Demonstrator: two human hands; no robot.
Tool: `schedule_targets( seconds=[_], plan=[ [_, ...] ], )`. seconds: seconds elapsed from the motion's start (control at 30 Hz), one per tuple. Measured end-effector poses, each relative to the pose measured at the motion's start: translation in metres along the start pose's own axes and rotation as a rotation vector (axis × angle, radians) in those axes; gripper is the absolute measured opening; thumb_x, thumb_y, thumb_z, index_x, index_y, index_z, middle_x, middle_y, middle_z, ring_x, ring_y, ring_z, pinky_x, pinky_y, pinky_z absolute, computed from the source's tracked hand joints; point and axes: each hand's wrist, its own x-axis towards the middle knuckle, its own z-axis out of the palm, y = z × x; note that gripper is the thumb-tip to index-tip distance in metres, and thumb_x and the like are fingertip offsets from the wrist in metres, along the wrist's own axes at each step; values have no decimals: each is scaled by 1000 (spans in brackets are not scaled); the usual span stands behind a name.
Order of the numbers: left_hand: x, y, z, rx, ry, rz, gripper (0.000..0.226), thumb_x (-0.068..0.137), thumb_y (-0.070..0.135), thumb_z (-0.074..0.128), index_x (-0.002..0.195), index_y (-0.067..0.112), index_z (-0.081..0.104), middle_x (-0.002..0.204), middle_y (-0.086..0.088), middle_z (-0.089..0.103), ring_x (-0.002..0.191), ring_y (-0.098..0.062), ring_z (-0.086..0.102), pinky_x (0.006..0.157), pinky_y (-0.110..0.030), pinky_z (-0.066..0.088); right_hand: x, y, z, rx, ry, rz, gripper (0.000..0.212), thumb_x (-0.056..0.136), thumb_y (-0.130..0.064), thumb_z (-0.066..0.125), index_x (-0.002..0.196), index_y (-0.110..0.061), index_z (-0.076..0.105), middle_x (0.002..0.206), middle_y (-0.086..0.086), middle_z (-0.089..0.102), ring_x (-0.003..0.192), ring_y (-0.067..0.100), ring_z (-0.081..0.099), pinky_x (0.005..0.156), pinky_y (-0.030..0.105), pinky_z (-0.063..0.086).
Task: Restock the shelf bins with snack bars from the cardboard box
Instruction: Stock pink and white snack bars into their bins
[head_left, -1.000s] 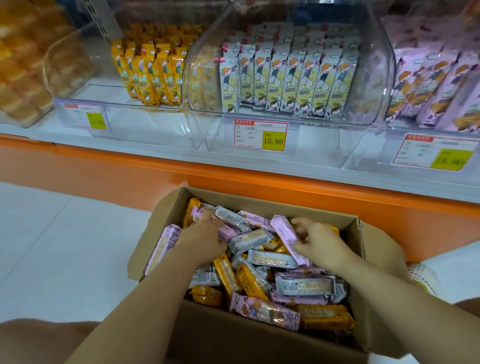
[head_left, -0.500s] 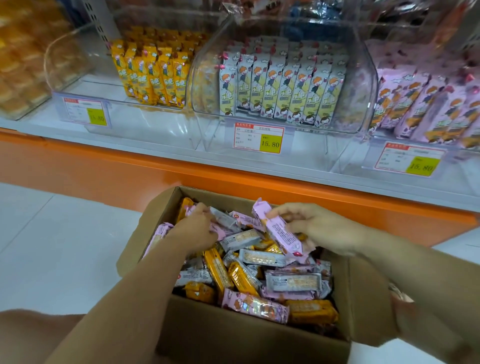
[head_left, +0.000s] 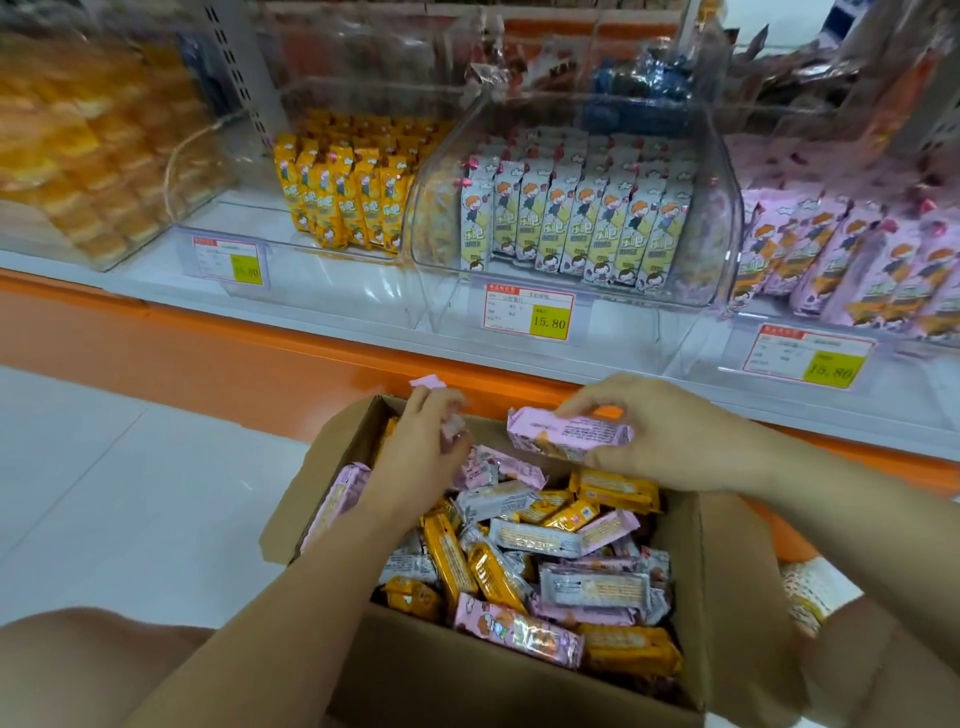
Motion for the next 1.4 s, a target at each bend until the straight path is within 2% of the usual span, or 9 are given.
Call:
schedule_targets(
  seconds=[0.23,0.37,0.57,0.7,0.8,0.93,1.1,1.27,1.4],
  plan=[
    [-24,65,-13,-238,-91,120,87,83,17,71,133,60,14,143,30,12,107,-2,56,86,-16,52,-25,-4,-25,110,186,-2,45,76,-29,74,114,-37,51,103,0,63,76,6,56,70,19,43],
    [-27,106,-19,-498,-207,88,94,83,10,71,134,61,10,127,28,44,97,-4,65,81,-18,53,-42,-2,-39,162,250,8,41,72,-37,77,107,-35,54,114,-1,61,106,22,56,80,29,42],
    [-17,166,-23,-488,-305,194,86,84,6,68,133,58,19,116,32,45,97,10,60,78,-11,50,-64,1,-60,340,280,-94,52,67,-56,70,110,-28,63,88,15,69,78,30,64,76,48,51],
    [3,194,-21,-395,-264,274,78,81,9,73,128,52,29,131,12,52,102,-1,63,88,-19,51,-77,9,-78,548,383,-89,22,77,-29,70,97,-25,63,65,-14,65,60,4,57,58,19,48],
    [20,218,-18,-313,-237,364,62,83,12,71,127,41,37,127,12,52,105,-6,61,93,-27,52,-82,14,-89,577,510,-85,27,81,-25,70,96,-39,52,74,-41,55,71,-16,53,69,9,45],
    [46,251,-6,-242,-164,491,55,84,16,70,131,29,45,127,7,53,109,-7,59,92,-36,52,-94,20,-116,459,719,-109,20,77,-33,71,90,-41,58,80,-25,67,71,-1,63,67,20,50],
    [93,266,11,62,-77,525,47,86,24,68,130,26,52,130,5,49,119,-7,47,93,-11,29,-77,62,-144,167,848,52,25,77,-30,75,99,-24,64,92,-2,69,61,11,59,58,30,46],
    [133,245,28,254,-132,403,39,88,26,65,126,24,56,134,1,45,127,-19,41,107,-31,32,-44,109,-153,-159,619,358,54,82,-41,69,130,-21,54,133,4,57,112,28,57,86,35,45],
    [143,238,41,203,-148,424,32,91,18,60,123,24,58,134,4,43,128,-17,38,107,-27,27,-22,120,-159,-362,485,429,55,87,-40,63,137,-27,45,134,5,55,116,29,54,86,37,46]
  ],
)
